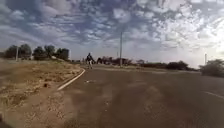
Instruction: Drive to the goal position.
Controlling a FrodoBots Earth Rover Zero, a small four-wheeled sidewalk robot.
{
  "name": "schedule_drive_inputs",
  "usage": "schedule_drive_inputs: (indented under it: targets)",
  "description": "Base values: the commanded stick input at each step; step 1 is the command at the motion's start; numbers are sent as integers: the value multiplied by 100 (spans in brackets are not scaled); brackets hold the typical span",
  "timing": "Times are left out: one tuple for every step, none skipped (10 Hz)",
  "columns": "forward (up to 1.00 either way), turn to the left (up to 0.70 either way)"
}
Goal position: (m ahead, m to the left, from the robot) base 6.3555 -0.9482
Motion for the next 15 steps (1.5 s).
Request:
schedule_drive_inputs:
  targets:
    - [60,0]
    - [60,0]
    - [60,0]
    - [60,0]
    - [60,0]
    - [60,0]
    - [60,0]
    - [60,0]
    - [60,0]
    - [60,0]
    - [60,0]
    - [60,0]
    - [60,0]
    - [60,0]
    - [60,-2]
